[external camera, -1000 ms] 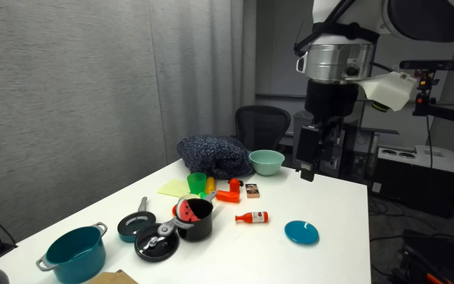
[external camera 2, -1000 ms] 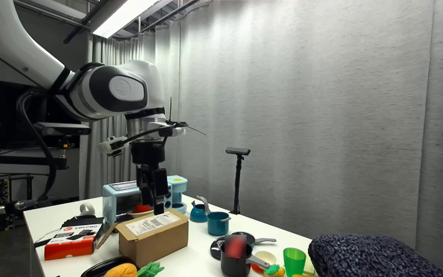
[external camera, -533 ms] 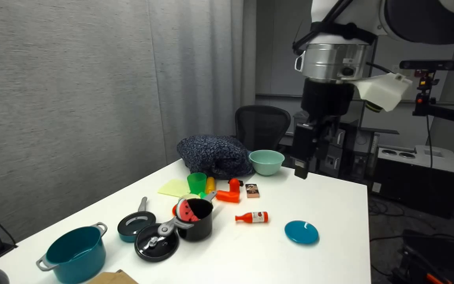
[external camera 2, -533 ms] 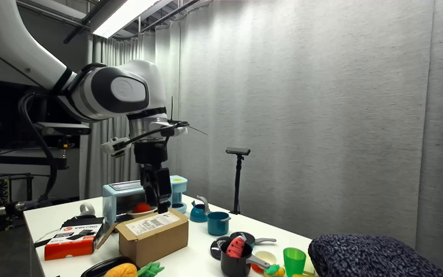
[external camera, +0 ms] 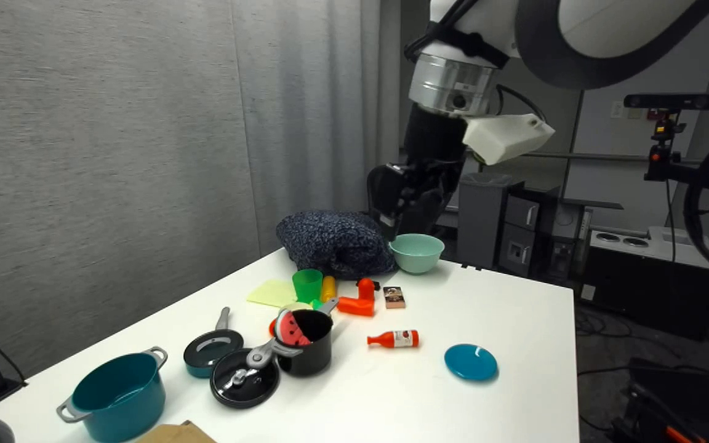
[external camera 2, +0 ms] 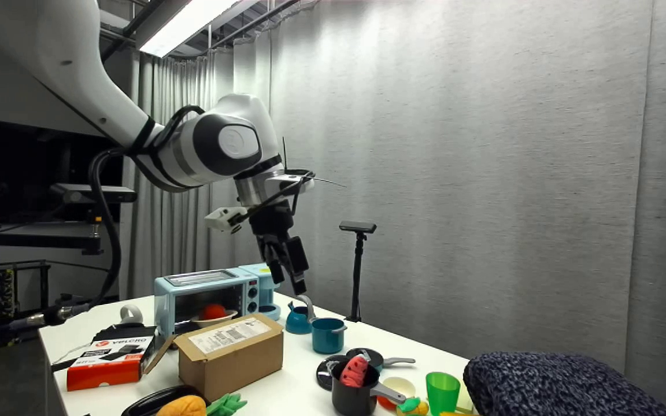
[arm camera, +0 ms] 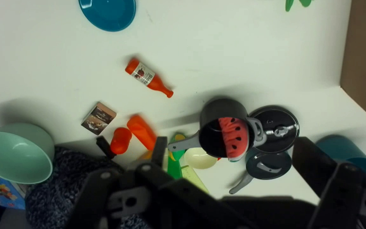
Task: Move the watermelon plushie to the blue bowl
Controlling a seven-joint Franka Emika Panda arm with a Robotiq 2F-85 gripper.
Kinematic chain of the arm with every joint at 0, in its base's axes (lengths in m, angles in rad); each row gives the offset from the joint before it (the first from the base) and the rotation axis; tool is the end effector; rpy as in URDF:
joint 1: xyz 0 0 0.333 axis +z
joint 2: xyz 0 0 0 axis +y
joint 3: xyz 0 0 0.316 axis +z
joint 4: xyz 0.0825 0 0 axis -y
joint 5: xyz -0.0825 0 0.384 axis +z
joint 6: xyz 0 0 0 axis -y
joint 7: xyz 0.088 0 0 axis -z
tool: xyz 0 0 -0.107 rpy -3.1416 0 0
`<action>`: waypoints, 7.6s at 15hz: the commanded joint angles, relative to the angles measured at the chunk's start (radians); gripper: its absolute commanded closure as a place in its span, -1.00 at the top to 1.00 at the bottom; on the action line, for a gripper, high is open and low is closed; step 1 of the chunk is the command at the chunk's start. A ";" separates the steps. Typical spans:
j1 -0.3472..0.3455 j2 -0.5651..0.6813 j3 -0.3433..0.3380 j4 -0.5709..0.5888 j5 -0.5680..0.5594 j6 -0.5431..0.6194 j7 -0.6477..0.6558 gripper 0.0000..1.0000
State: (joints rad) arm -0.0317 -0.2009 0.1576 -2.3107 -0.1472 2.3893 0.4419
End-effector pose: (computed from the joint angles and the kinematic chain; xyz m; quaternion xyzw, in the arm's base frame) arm 0.5000 0.0642 0.4531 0.9819 -0.1090 0.1518 0.0316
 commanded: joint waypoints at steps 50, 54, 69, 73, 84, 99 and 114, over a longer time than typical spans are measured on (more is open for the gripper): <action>0.180 0.759 -0.234 0.598 -0.018 0.053 0.071 1.00; 0.175 0.836 -0.244 0.682 0.019 0.098 0.076 1.00; 0.077 1.023 -0.149 0.874 0.270 0.080 -0.095 1.00; 0.078 1.044 -0.134 0.921 0.291 0.061 -0.114 1.00; 0.099 1.087 -0.159 0.973 0.265 0.037 -0.101 -0.13; 0.119 1.096 -0.180 1.060 0.225 -0.129 -0.097 0.26; 0.138 1.098 -0.221 1.047 0.171 -0.068 -0.073 1.00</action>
State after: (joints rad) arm 0.1033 0.8788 -0.0597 -1.2871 0.0215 2.3261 0.3634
